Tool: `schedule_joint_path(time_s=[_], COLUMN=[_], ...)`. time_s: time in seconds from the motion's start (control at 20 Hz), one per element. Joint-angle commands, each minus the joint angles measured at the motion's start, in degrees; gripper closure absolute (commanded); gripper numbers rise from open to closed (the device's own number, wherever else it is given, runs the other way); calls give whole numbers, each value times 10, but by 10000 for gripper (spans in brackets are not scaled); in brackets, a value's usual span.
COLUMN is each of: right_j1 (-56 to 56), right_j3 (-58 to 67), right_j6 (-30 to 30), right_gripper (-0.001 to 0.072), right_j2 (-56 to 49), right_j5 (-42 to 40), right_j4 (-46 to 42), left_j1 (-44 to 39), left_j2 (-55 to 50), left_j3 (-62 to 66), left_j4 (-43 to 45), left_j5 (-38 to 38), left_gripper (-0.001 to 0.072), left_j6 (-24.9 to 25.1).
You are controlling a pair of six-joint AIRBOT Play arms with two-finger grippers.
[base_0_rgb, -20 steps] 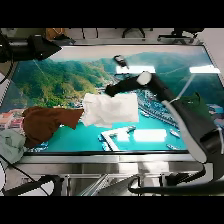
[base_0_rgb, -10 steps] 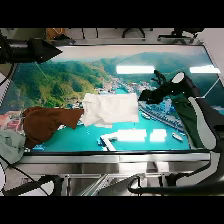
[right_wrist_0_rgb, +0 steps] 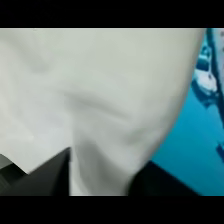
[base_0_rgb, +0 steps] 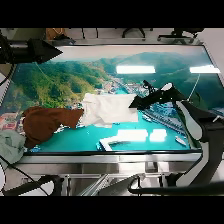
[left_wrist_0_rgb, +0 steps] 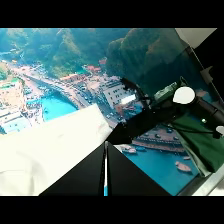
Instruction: Fold the shirts.
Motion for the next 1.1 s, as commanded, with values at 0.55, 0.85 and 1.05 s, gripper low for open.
schedule_joint_path(time_s=[0.55,0.85,1.05], right_j1=[-298,-460,-496], right_j3=[164,163,162], right_j6=[15,212,333], right_gripper=[696,696,696], right_j2=[150,229,298], right_j5=[32,56,144], right_j4=[307,131,-110], left_j1=[0,0,0], left_j2=[0,0,0], left_j3=[0,0,0], left_j4=[1,1,1], left_j5=[-16,-45,-45], left_gripper=[695,694,695], left_j6=[-6,-6,-5])
